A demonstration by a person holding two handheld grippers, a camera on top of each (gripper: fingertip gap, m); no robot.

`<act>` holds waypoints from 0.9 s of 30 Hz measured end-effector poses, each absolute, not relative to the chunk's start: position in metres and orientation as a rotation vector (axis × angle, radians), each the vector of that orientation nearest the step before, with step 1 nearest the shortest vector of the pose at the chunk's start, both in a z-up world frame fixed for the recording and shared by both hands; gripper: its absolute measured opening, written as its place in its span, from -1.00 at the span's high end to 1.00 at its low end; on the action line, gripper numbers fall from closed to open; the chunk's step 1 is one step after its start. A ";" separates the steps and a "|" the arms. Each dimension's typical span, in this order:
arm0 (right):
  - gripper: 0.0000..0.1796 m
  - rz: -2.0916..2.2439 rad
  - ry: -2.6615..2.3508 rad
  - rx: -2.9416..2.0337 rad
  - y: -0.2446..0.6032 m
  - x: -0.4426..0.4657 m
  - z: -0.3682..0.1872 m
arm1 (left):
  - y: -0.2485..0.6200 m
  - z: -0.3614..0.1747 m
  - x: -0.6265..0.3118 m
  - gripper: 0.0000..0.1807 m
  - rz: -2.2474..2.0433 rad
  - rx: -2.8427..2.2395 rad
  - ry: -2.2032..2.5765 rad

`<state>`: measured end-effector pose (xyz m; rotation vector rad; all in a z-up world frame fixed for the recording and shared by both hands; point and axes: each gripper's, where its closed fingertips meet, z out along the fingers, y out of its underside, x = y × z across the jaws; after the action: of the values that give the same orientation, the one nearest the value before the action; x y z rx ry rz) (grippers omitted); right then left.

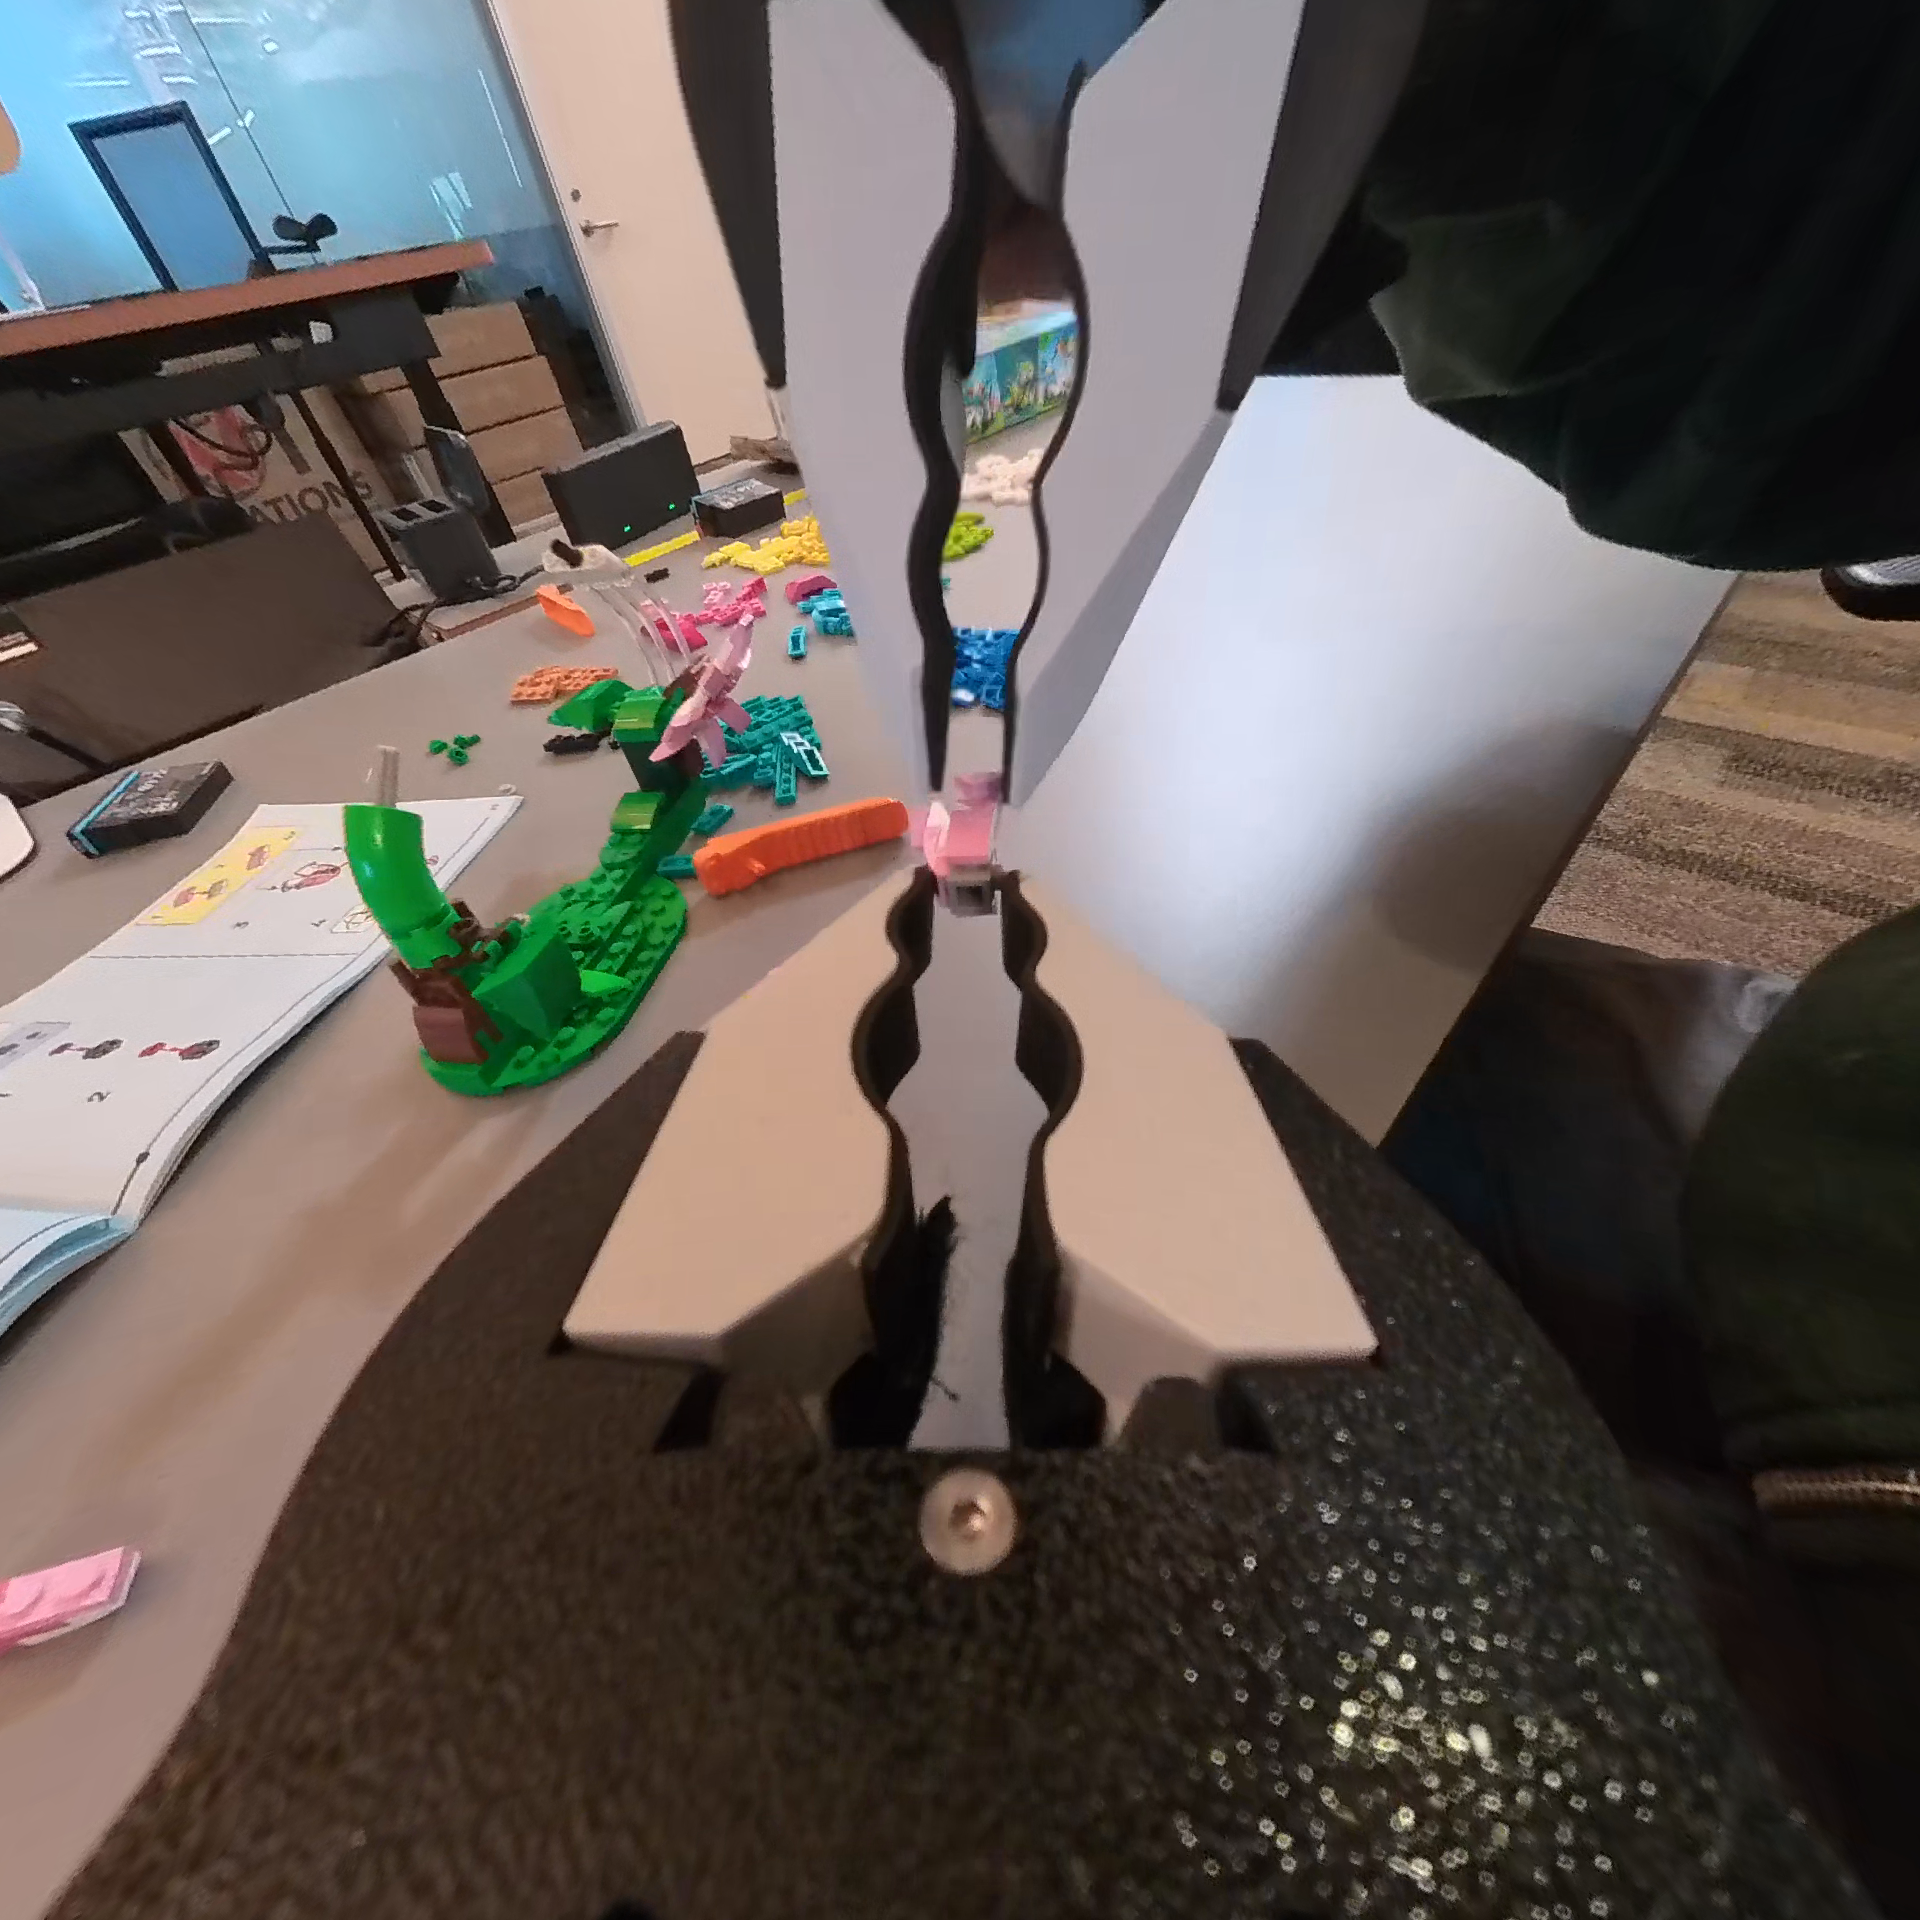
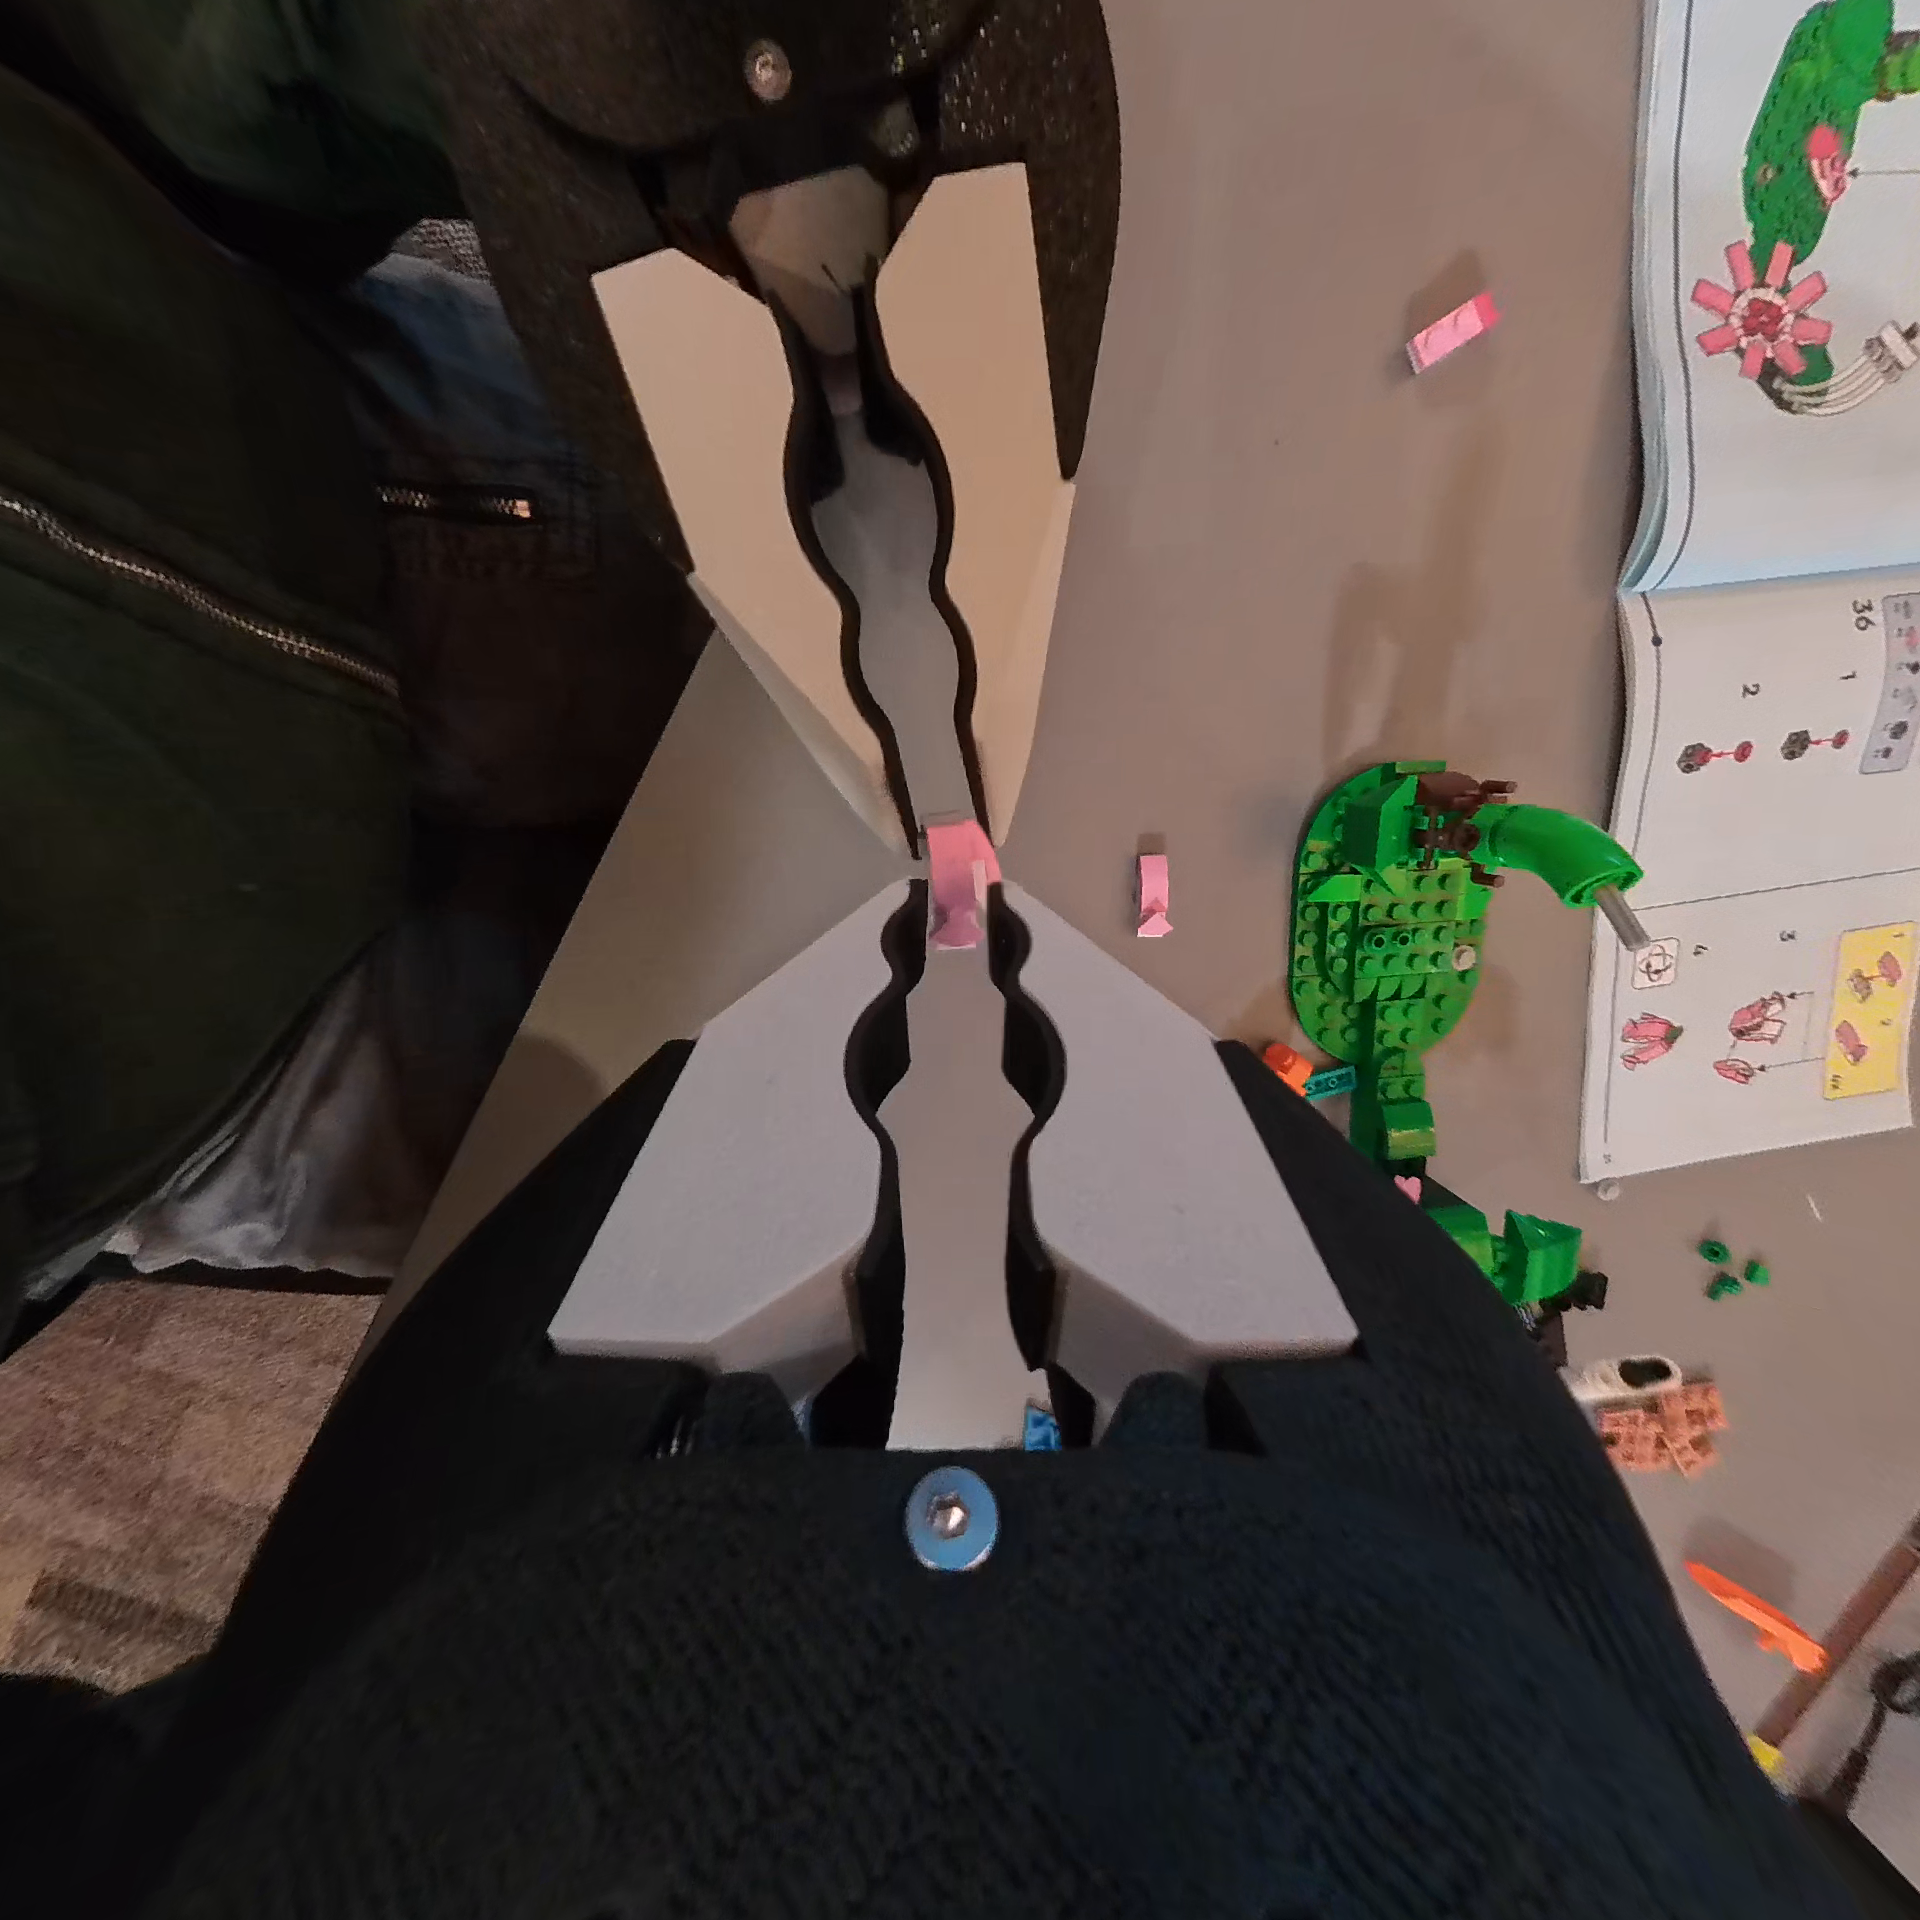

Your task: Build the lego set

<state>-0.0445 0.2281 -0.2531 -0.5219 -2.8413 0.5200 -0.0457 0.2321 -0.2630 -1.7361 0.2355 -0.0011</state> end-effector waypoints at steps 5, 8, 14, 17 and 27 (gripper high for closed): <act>0.67 0.706 -2.619 -0.298 0.218 -0.050 -0.233 | 0.230 -0.247 -0.061 0.88 -0.062 -1.692 0.107; 0.55 0.800 -2.354 -0.104 0.212 -0.055 -0.215 | 0.226 -0.233 -0.067 0.88 -0.242 -1.642 -0.018; 0.58 0.739 -2.125 0.099 0.213 -0.058 -0.210 | 0.222 -0.220 -0.060 0.88 -0.595 -1.553 -0.127; 0.63 0.697 -2.100 0.151 0.211 -0.059 -0.212 | 0.224 -0.221 -0.054 0.88 -0.654 -1.565 -0.122; 0.75 0.574 -2.154 0.219 0.210 -0.059 -0.229 | 0.225 -0.226 -0.049 0.88 -0.711 -1.580 -0.130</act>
<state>-0.0587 0.2103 -0.2286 0.2188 -2.1539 0.5742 -0.0486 0.2252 -0.2260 -1.5795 -0.1303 -0.7108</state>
